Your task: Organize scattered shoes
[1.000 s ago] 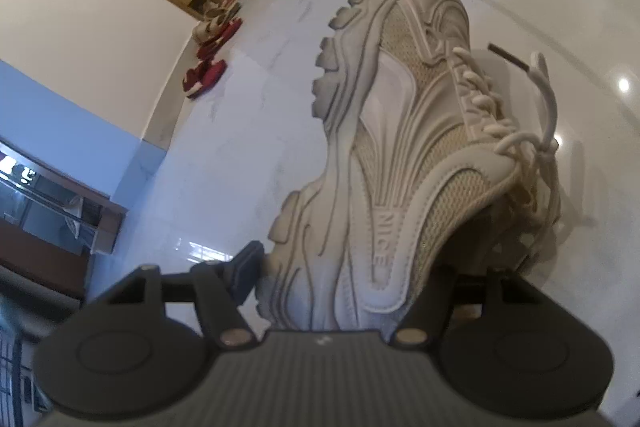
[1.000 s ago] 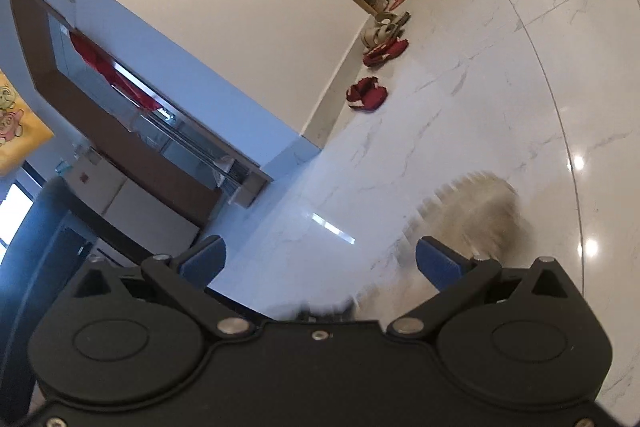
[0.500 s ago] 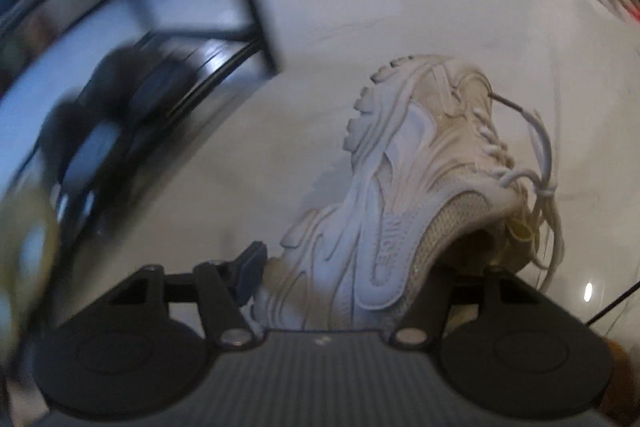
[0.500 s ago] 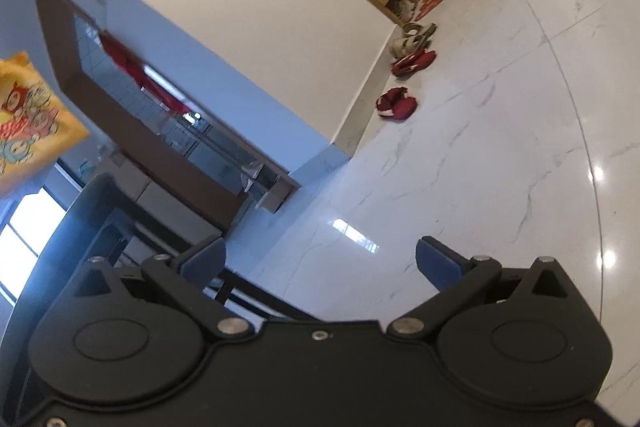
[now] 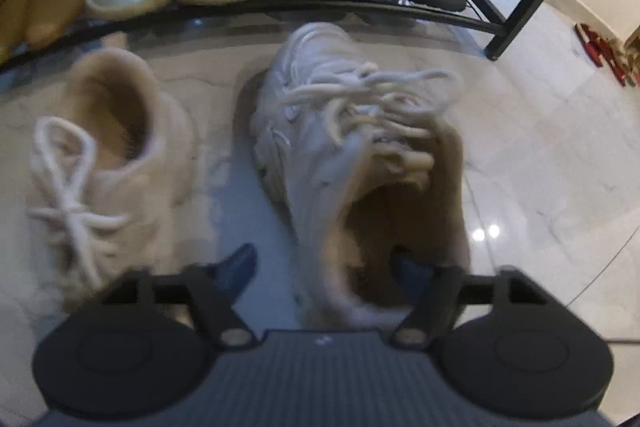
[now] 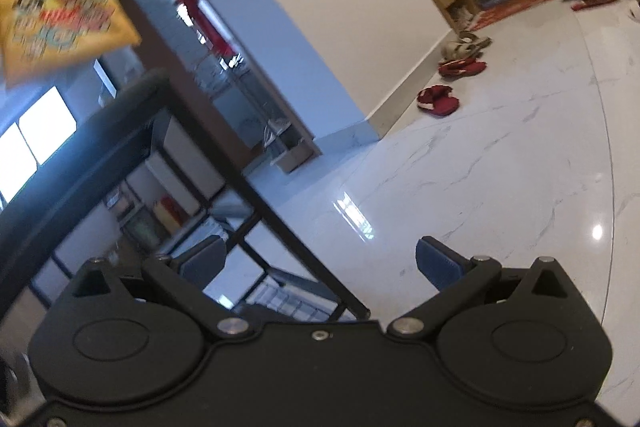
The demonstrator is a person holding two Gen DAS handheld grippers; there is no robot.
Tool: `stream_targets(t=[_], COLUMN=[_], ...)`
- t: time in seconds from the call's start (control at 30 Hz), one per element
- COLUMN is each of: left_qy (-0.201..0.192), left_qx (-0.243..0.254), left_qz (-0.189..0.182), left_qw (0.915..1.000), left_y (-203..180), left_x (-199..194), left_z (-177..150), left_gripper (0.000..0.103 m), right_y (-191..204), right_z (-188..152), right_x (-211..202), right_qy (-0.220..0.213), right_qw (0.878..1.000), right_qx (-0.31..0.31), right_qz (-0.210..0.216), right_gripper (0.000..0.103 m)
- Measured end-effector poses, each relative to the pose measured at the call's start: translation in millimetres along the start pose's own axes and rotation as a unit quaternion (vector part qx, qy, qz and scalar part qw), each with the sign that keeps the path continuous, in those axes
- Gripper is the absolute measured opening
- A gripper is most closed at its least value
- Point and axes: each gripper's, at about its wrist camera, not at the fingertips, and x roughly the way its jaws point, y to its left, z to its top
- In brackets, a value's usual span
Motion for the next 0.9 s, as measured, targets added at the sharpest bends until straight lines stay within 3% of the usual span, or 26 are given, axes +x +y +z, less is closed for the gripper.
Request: stream_targets(t=[0.13, 0.27, 0.4, 0.5, 0.6, 0.67, 0.8, 0.9], left_qy=[-0.028, -0.079, -0.136, -0.158, -0.165, -0.164, -0.151, -0.137], left_qx=[-0.007, -0.021, -0.027, -0.01, 0.002, -0.017, -0.08, -0.085], left_qz=[-0.019, -0.035, -0.033, -0.013, 0.012, 0.018, -0.011, 0.008], left_qw=[0.9994, 0.996, 0.9897, 0.9873, 0.9863, 0.9862, 0.9852, 0.9868], left_y=[2.3, 22.2, 57.9, 79.3, 97.1, 109.3, 126.0, 127.6], left_x=[-33.5, -85.8, -142.9, -171.6, -182.4, -181.1, -163.2, -152.5], left_z=[8.2, 2.2, -14.0, -26.9, -36.6, -40.6, -33.8, -29.4], left_gripper=[0.091, 0.093, 0.097, 0.102, 0.102, 0.102, 0.102, 0.102], right_y=[17.5, 35.8, 68.9, 80.1, 91.1, 95.6, 97.6, 94.2], right_z=[-12.5, -30.4, -72.7, -92.1, -103.5, -107.2, -117.9, -128.2], right_x=[8.7, 19.1, 25.5, 26.5, 23.6, 18.6, 10.5, 5.4], right_qy=[0.038, 0.083, 0.167, 0.23, 0.27, 0.275, 0.279, 0.274], right_qw=[0.997, 0.985, 0.932, 0.904, 0.886, 0.881, 0.88, 0.875], right_qx=[-0.056, -0.139, -0.297, -0.321, -0.336, -0.344, -0.349, -0.373], right_qz=[0.026, 0.054, 0.126, 0.165, 0.174, 0.175, 0.161, 0.141], right_gripper=[0.103, 0.103, 0.103, 0.103, 0.103, 0.103, 0.103, 0.103])
